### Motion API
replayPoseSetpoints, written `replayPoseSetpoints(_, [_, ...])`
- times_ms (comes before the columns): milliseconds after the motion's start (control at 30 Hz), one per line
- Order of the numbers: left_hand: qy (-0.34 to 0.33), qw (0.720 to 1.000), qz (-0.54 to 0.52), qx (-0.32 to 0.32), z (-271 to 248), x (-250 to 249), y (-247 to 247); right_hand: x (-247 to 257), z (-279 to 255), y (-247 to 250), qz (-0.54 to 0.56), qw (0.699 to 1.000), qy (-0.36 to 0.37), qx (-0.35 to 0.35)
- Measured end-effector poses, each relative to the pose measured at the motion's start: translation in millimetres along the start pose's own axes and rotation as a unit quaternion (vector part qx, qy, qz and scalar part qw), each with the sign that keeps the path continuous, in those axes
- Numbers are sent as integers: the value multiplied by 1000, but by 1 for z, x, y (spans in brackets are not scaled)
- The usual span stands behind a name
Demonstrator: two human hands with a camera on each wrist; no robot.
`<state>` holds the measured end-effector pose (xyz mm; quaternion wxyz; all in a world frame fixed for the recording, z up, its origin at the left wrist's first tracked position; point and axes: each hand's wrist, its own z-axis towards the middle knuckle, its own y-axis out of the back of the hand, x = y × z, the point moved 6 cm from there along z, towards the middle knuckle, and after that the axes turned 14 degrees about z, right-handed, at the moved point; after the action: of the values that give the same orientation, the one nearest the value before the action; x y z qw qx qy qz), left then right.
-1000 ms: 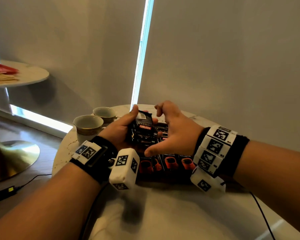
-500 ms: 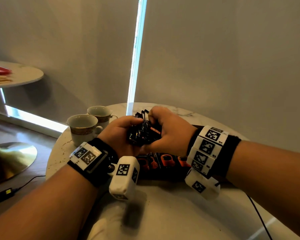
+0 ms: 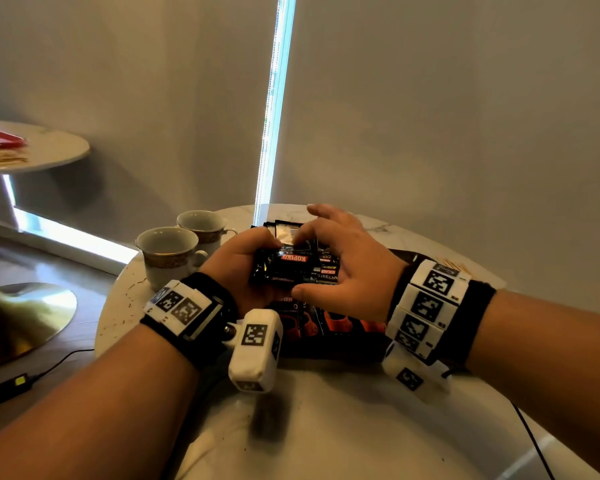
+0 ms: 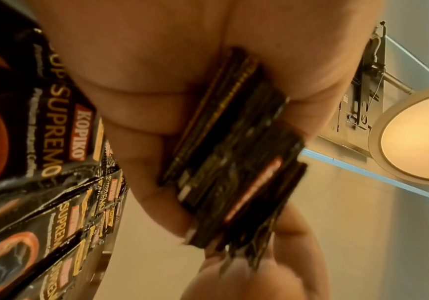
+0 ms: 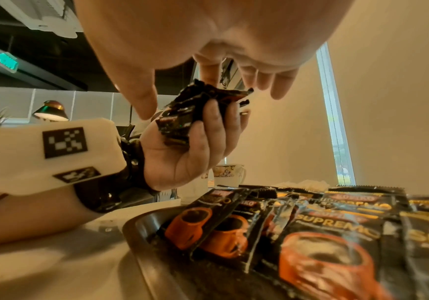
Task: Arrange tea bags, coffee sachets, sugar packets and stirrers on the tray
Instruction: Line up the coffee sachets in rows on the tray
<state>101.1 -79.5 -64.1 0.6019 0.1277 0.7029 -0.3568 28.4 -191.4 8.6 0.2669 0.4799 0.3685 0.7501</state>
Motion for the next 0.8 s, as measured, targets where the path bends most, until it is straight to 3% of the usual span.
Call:
replayPoseSetpoints(167, [-11,1000,0,-19,4,1,5,-2,-1,4,-12,998,54,-33])
replayPoseSetpoints(533, [5,999,7,-48,8,5,7,-13,-5,8,4,996,60,-62])
replayPoseSetpoints(667, [3,999,8,-51,7,5,8,-12,-7,21,3,989,78,-122])
replayPoseSetpoints(800, [10,999,15,-50,8,4,12,-16,-3,42,53,975,45,-212])
